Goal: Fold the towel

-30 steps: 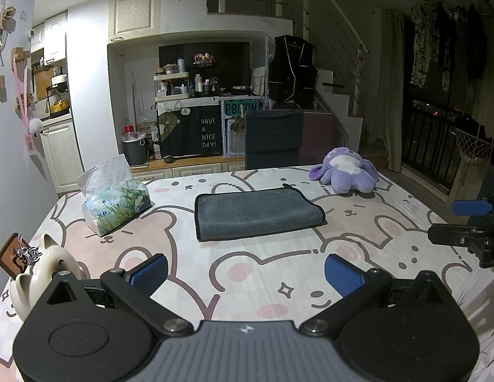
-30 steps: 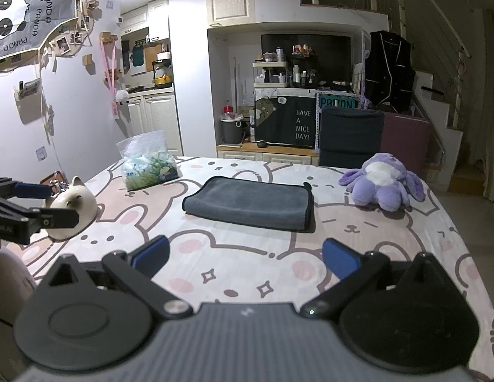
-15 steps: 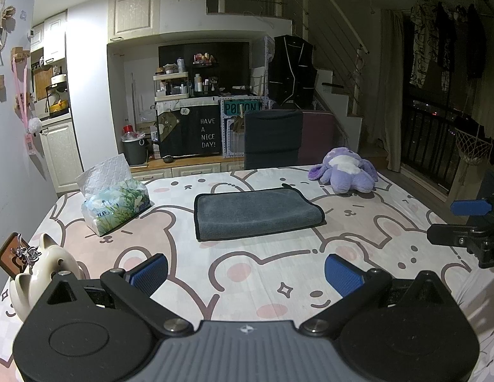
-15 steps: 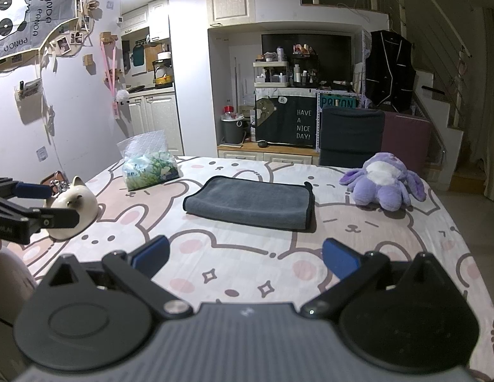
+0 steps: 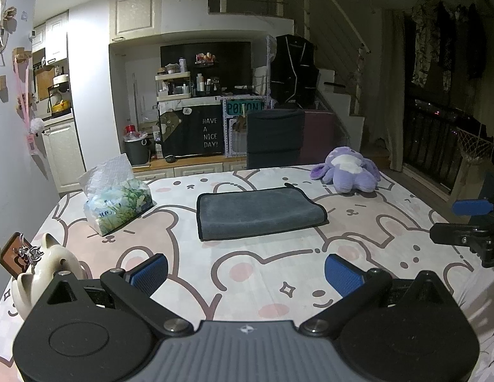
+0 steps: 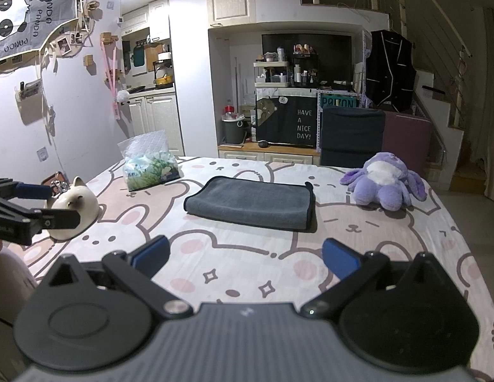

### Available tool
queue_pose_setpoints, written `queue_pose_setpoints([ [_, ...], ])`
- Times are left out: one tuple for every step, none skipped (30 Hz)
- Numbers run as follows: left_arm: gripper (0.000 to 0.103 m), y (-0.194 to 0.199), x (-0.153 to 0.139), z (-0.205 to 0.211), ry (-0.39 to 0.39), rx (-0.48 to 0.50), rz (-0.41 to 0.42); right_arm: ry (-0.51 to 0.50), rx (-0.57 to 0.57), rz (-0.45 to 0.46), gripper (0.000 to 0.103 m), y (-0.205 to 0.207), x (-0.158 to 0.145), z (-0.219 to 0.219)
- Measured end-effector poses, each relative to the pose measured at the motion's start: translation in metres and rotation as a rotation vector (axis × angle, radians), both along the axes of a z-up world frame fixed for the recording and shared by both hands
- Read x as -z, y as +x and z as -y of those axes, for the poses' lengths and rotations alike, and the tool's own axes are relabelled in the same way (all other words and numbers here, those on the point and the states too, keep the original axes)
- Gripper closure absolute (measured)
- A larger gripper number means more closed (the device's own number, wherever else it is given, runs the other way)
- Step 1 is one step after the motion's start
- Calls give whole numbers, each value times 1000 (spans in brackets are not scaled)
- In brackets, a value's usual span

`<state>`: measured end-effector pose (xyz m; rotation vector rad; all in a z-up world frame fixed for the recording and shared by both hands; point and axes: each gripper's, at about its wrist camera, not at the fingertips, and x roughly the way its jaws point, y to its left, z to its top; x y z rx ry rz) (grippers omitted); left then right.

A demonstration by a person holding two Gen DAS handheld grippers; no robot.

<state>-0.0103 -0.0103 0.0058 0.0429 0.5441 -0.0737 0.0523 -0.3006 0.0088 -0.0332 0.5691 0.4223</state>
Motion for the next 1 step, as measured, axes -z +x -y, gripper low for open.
queue_pose_setpoints([
  [0, 0, 0, 1, -1, -1, 0, 1, -1, 0, 0, -1, 0, -1],
])
